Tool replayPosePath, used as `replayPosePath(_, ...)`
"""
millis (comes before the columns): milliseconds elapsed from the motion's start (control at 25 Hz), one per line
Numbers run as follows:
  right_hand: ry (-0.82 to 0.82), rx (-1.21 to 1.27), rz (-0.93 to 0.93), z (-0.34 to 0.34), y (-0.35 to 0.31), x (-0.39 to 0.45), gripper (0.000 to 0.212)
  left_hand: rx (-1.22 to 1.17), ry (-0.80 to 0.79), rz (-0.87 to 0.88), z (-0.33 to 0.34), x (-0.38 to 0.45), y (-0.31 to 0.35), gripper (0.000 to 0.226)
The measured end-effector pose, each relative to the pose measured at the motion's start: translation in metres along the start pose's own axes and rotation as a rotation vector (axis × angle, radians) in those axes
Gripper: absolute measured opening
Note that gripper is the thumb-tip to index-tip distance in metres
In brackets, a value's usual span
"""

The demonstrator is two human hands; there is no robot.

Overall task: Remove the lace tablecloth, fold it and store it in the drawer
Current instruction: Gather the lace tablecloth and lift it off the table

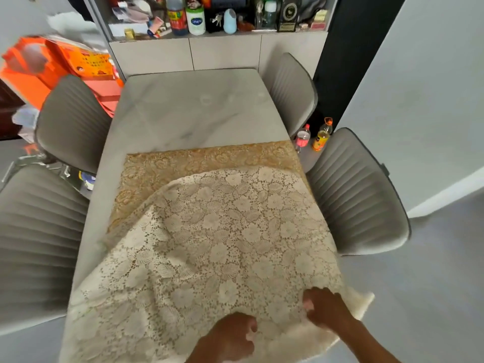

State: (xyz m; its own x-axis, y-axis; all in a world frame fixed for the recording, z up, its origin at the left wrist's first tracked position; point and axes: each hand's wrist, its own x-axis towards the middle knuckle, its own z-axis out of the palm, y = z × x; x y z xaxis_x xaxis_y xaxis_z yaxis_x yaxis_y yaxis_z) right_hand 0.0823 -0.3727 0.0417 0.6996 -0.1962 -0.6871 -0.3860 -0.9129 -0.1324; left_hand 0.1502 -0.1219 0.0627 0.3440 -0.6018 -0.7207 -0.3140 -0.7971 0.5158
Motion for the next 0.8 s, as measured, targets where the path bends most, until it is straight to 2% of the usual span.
replayPosePath(200,0.249,0.359,0.025,-0.061,0.018,0.053,0.036,0.040,0.362,-0.003,-0.090,0.043,0.012,0.030)
replayPosePath(320,0.401,0.659,0.101,-0.105,0.041,0.125,0.040,0.026,0.484,-0.001,-0.165,0.106,0.033,0.028)
replayPosePath(400,0.416,0.833,0.206,-0.130,0.062,0.181,0.039,0.036,0.550,0.008,-0.213,0.157,0.046,0.025)
replayPosePath(520,0.333,0.980,0.333,-0.153,0.082,0.251,0.038,0.013,0.712,0.028,-0.272,0.230,0.066,0.025)
replayPosePath(600,0.174,1.057,0.339,-0.154,0.090,0.286,0.044,0.146,0.796,0.007,-0.301,0.281,0.078,0.029)
replayPosePath(640,0.073,1.108,0.345,-0.151,0.093,0.296,0.050,0.244,0.779,-0.040,-0.310,0.301,0.080,0.029)
replayPosePath(720,-0.106,1.307,0.374,-0.140,0.097,0.308,0.064,0.362,0.628,-0.167,-0.319,0.329,0.078,0.036)
replayPosePath(800,-0.186,1.428,0.377,-0.136,0.098,0.308,0.066,0.273,0.472,-0.175,-0.322,0.336,0.068,0.055)
